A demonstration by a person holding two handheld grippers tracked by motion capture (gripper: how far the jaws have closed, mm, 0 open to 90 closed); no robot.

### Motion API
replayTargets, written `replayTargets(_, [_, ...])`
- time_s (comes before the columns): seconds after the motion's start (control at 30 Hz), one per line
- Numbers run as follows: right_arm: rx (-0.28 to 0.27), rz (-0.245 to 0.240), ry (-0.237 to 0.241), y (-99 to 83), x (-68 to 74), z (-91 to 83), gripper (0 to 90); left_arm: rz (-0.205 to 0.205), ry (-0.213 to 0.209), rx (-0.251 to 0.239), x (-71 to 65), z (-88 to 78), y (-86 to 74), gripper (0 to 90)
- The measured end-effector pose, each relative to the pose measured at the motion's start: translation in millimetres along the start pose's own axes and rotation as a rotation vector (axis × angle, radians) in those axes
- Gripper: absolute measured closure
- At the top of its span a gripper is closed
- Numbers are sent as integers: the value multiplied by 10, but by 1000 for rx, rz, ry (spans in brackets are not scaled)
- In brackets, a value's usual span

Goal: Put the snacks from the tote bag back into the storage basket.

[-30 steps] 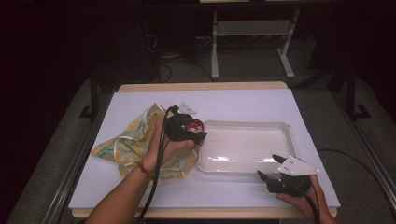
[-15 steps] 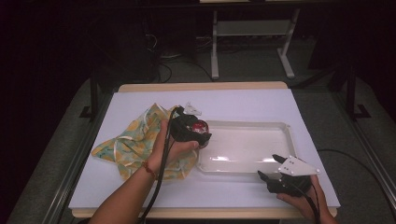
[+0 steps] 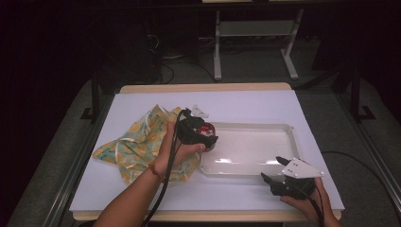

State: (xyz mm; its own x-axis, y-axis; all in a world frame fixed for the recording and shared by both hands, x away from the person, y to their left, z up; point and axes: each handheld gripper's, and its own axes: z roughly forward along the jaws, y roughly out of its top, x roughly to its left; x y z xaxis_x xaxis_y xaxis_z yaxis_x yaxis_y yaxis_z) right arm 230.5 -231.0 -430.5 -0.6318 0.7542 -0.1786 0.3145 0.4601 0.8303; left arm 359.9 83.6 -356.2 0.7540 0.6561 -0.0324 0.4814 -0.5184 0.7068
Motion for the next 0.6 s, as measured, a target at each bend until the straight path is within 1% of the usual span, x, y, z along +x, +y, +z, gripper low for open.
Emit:
replayTargets(0.23, [1, 1, 2, -1, 1, 3, 250, 2, -8, 1, -29, 44, 16, 255])
replayTargets(0.33, [1, 1, 2, -1, 2, 5, 250, 10, -10, 9, -41, 64, 23, 255])
replayTargets(0.6, [1, 1, 3, 0, 5, 7, 250, 8, -12, 11, -65, 103, 37, 254])
